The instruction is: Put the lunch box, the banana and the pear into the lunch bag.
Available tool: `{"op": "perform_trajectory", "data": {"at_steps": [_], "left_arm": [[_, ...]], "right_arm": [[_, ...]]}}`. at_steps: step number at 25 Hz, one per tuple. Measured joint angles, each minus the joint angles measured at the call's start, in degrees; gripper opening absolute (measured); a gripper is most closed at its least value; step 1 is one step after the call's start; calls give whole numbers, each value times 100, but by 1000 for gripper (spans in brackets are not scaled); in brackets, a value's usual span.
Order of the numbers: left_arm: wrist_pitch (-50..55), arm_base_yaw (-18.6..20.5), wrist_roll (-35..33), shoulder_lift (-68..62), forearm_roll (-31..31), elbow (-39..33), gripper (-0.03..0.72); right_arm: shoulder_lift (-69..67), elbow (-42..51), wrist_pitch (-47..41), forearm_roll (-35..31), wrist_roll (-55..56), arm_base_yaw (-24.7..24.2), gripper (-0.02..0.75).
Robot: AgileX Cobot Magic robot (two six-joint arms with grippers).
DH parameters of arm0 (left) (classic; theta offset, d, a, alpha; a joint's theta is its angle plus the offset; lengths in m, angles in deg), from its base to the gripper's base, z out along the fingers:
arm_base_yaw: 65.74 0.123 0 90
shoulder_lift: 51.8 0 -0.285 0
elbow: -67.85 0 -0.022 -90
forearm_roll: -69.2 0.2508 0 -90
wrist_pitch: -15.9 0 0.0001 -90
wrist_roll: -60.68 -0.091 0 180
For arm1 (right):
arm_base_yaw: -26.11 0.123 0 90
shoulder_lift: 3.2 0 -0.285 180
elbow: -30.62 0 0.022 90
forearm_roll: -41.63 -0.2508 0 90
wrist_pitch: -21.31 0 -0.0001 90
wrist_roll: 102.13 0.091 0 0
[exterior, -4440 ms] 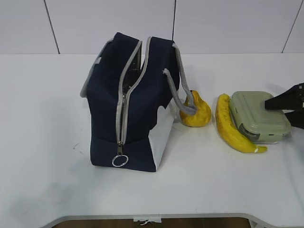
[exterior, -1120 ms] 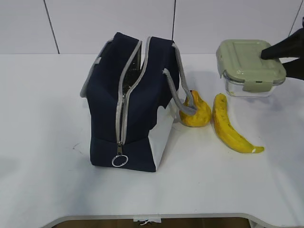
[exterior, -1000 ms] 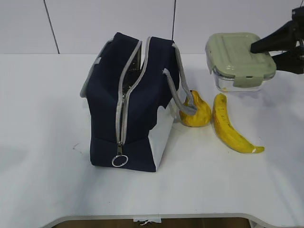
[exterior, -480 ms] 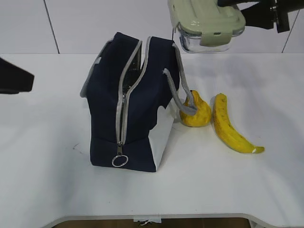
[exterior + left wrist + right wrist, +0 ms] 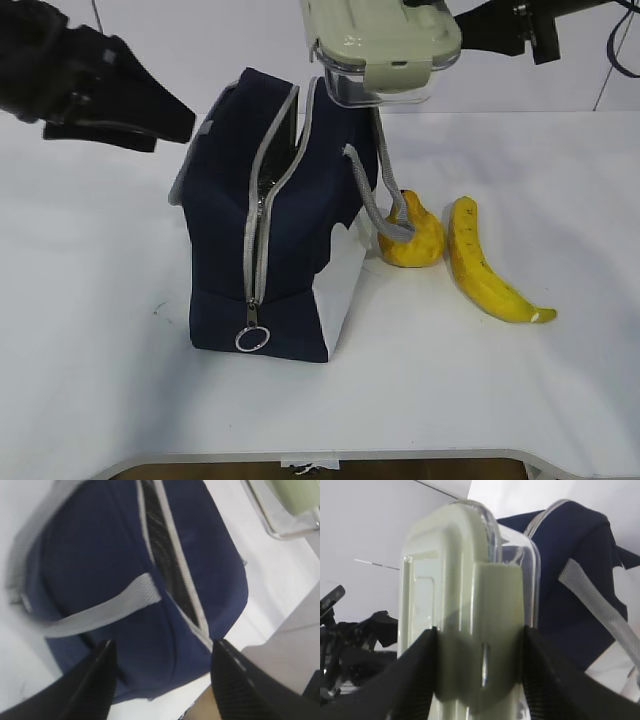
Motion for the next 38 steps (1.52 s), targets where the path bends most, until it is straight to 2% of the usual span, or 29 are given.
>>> {"op": "perform_trajectory", "data": {"at_steps": [4, 7, 9, 13, 15, 20, 25, 32, 34, 38], "left_arm": [[-81, -405, -2, -614, 101, 278, 455], [-121, -528, -12, -923, 178, 442, 438], [-186, -538, -12, -983, 196, 462, 352], [-251, -538, -12, -995, 248, 490, 65], [-251, -538, -12, -995, 283, 490, 10], [-251, -538, -12, -995, 293, 490, -3], [-259, -538, -12, -995, 293, 490, -3], [-287, -538, -12, -1003, 405, 490, -4], [-289, -538, -12, -1003, 420, 490, -4], [-289, -538, -12, -1003, 431, 490, -4]], "right_arm": [[0, 0, 453, -12, 102, 222, 383], [0, 0, 604, -100, 104, 349, 383], [0, 0, 660, -153, 113, 422, 383], [0, 0, 673, -165, 113, 506, 383], [0, 0, 697, -178, 113, 515, 383], [-62, 0, 819, -290, 175, 643, 383], [-446, 0, 893, -383, 269, 971, 383], [-906, 0, 913, -522, 297, 1038, 373], [-1016, -13, 962, -409, 301, 1038, 369], [-1040, -13, 951, 327, 349, 1028, 369]]}}
